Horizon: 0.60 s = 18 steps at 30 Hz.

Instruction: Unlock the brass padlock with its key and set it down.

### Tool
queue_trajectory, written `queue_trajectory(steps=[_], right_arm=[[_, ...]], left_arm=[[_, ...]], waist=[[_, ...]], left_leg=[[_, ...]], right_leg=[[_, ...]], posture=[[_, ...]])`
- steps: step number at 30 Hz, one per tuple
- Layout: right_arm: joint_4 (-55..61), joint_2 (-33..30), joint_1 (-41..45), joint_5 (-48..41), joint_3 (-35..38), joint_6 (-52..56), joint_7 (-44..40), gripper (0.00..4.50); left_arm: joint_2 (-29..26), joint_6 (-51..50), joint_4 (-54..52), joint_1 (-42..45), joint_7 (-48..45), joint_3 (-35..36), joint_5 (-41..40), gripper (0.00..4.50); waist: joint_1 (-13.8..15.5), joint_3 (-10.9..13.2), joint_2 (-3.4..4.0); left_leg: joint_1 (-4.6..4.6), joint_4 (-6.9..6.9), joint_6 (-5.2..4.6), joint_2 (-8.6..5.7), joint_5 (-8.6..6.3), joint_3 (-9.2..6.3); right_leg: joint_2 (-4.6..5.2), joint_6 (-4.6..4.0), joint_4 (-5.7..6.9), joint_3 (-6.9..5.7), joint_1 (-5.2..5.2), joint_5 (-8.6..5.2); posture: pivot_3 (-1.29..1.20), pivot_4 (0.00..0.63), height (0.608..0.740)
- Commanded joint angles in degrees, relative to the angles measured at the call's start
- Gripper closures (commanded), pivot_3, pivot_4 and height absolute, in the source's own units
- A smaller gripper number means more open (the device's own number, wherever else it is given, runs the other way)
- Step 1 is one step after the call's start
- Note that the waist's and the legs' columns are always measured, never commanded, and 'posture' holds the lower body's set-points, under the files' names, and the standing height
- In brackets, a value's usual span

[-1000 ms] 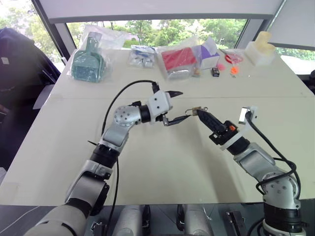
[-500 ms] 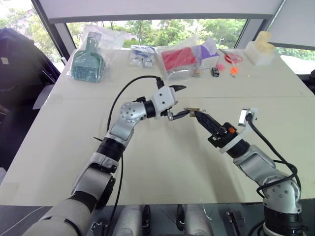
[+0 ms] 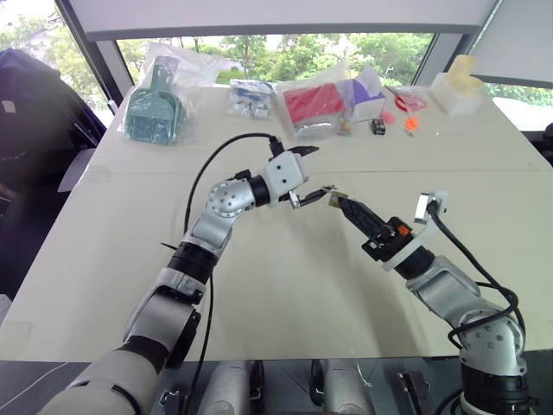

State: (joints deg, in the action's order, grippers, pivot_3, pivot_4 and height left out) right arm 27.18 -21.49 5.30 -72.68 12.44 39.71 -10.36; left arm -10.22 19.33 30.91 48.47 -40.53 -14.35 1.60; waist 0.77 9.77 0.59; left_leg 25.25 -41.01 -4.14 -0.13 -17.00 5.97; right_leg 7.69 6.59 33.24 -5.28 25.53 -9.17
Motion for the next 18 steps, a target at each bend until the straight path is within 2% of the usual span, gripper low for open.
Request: queue_trajectory(steps=[1,14,18], right_arm=[[1.9,-0.1,0.3,-0.7,0.3,-0.2,-0.1,4.43],[0.5,0.1,-0.5,-0.2,-0.1,-0.1,-0.5,4.43],[-5.6,-0.3,0.7,0.4,0.0,1.3,-0.5,4.43]], left_arm=[[0.4,1.5,-0.7,0.5,1.1,0.9,0.1,0.39],[-1.2,1.0,-1.0,-1.4,3.8,1.3,1.4,0.39],[-4.0,-2.8,-0.9,-2.9,5.3,2.9,1.8,0.39]], waist=[[0.0,0.0,0.0],[0.0,0.0,0.0],[-0.1,0.0,0.0]], left_leg=[[0.0,0.0,0.0,0.0,0.0,0.0],[0.0,0.0,0.0,0.0,0.0,0.0],[-0.01,0.0,0.0,0.01,0.0,0.01]], right_leg=[[0.0,0.0,0.0,0.0,0.0,0.0],[0.01,0.0,0.0,0.0,0.01,0.0],[0.0,0.0,0.0,0.0,0.0,0.0]], posture=[[0.0,0.15,0.735],[0.0,0.15,0.735],[0.0,0.15,0.735]])
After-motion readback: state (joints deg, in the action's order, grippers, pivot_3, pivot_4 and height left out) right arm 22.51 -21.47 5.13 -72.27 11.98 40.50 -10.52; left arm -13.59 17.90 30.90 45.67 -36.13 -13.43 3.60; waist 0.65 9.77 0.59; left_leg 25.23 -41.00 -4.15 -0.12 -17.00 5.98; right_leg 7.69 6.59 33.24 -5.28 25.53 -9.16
